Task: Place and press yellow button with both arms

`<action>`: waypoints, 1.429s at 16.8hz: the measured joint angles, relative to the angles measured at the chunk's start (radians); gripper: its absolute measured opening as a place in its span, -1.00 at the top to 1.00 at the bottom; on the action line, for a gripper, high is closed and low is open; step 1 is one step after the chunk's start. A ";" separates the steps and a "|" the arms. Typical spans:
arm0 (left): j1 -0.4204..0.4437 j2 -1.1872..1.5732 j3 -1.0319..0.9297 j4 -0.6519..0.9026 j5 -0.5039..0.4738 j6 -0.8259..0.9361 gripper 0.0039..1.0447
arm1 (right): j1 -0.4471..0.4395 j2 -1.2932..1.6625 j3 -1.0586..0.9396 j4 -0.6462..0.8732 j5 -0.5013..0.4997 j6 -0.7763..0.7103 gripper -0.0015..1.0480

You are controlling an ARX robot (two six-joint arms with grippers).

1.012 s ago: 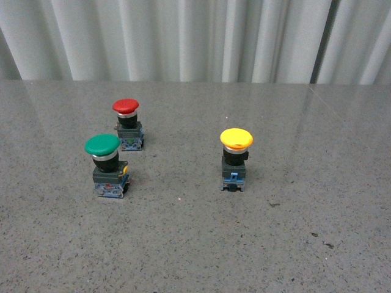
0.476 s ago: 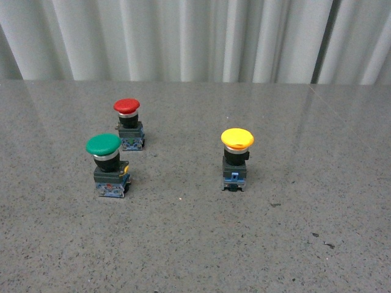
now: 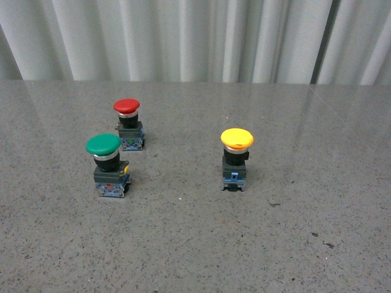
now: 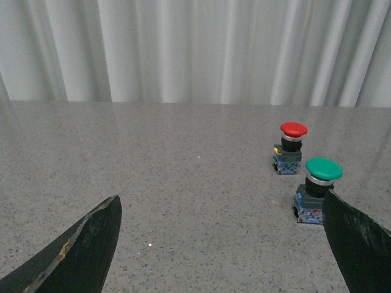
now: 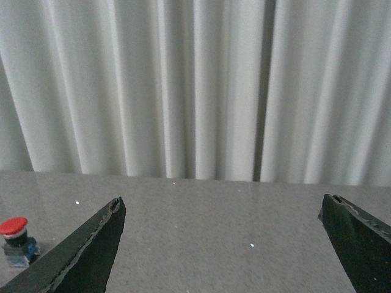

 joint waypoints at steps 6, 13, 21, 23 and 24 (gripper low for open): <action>0.000 0.000 0.000 0.000 0.000 0.000 -0.88 | 0.189 0.554 0.332 0.106 0.004 -0.005 -0.87; 0.000 0.000 0.000 0.000 0.000 0.000 -0.88 | 0.381 0.859 0.442 0.108 0.059 0.011 0.25; 0.000 0.000 0.000 0.000 0.000 0.000 -0.88 | 0.399 0.953 0.442 0.111 0.060 0.038 0.96; 0.000 0.000 0.000 0.000 0.000 0.000 -0.88 | 0.405 0.967 0.442 0.117 0.061 0.040 0.96; 0.000 0.000 0.000 0.000 0.000 0.000 -0.88 | 0.407 0.984 0.446 0.116 0.060 0.042 0.96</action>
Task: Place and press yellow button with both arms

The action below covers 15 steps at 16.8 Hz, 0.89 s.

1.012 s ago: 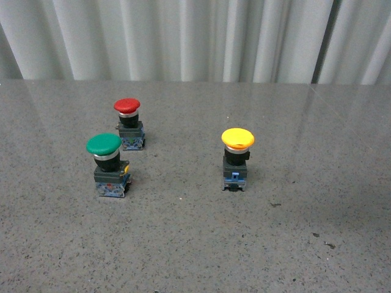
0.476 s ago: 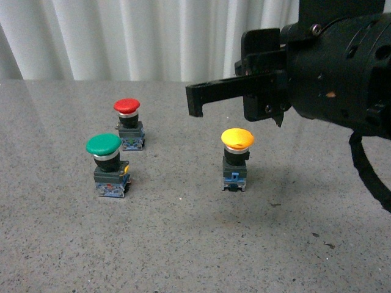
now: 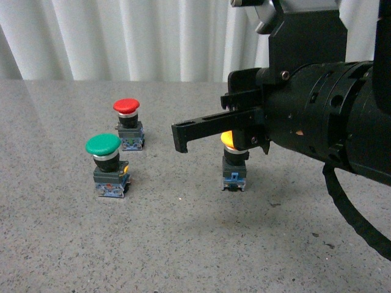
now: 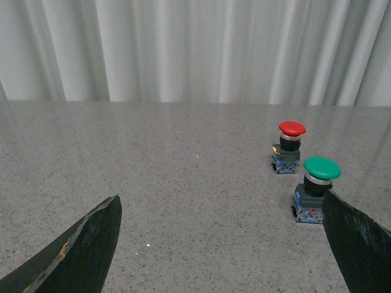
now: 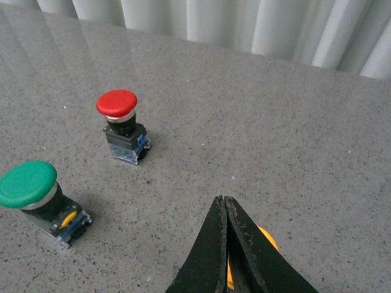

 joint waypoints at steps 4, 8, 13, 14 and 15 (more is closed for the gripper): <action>0.000 0.000 0.000 0.000 0.000 0.000 -0.88 | 0.003 0.050 0.018 0.002 0.001 0.002 0.96; 0.000 0.000 0.000 0.000 0.000 0.000 -0.88 | -0.018 0.094 0.025 -0.018 0.005 0.003 0.96; 0.000 0.000 0.000 0.000 0.000 0.000 -0.88 | -0.019 0.100 0.028 -0.033 0.004 0.010 0.96; 0.000 0.000 0.000 0.000 0.000 0.000 -0.88 | -0.024 0.101 0.032 -0.043 0.002 0.014 0.96; 0.000 0.000 0.000 0.000 0.000 0.000 -0.88 | -0.025 0.108 0.039 -0.053 0.002 0.018 0.96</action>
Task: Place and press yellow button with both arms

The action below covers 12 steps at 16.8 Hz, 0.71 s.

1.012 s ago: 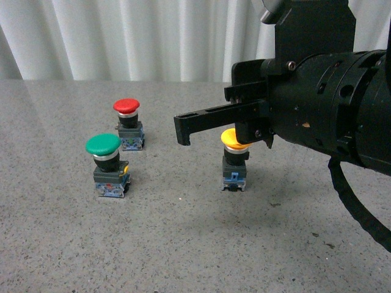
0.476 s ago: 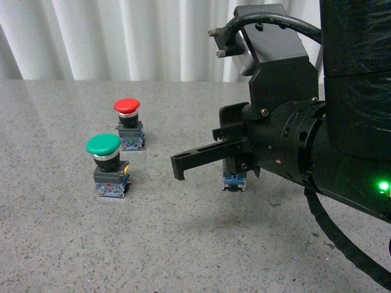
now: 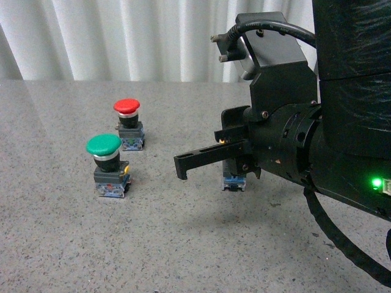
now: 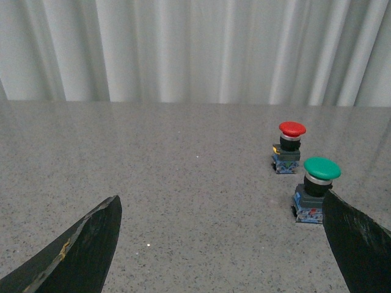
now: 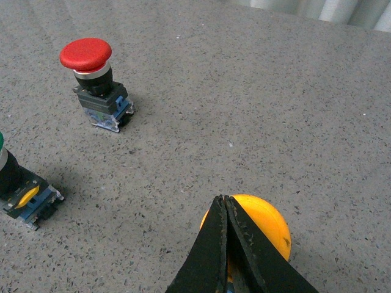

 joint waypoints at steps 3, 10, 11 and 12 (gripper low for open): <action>0.000 0.000 0.000 0.000 0.000 0.000 -0.88 | 0.000 0.007 0.013 -0.043 0.003 0.003 0.96; 0.000 0.000 0.000 0.000 0.000 0.000 -0.88 | 0.000 -0.014 0.002 -0.002 -0.024 0.035 0.96; 0.000 0.000 0.000 0.000 0.000 0.000 -0.88 | 0.001 -0.025 -0.012 0.032 -0.040 0.053 0.96; 0.000 0.000 0.000 0.000 0.000 0.000 -0.88 | 0.002 -0.040 -0.022 0.068 -0.048 0.072 0.96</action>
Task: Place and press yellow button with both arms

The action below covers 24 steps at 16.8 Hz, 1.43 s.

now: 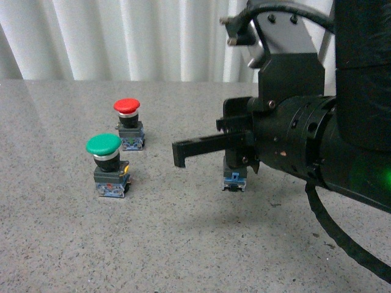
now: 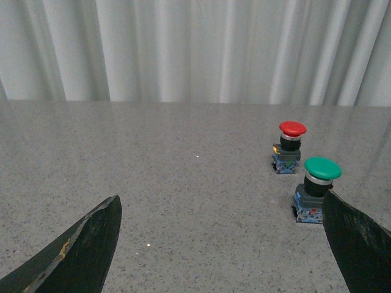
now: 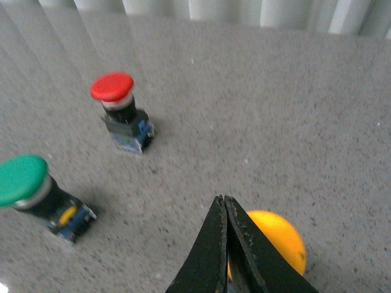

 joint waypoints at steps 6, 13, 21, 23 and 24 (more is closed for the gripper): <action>0.000 0.000 0.000 0.000 0.000 0.000 -0.88 | 0.040 -0.200 0.019 0.110 -0.015 0.128 0.96; 0.000 0.000 0.000 0.000 0.001 0.000 -0.88 | -0.206 -0.815 -0.378 -0.110 0.258 -0.098 0.97; 0.000 0.000 0.000 0.000 0.000 0.000 -0.88 | -0.407 -1.088 -0.628 -0.163 0.047 -0.116 0.97; 0.000 0.000 0.000 0.000 0.000 0.000 -0.88 | -0.436 -1.149 -0.652 -0.190 0.025 -0.117 0.97; 0.000 0.000 0.000 0.000 0.000 0.000 -0.88 | -0.470 -1.180 -0.663 -0.212 -0.021 -0.117 0.97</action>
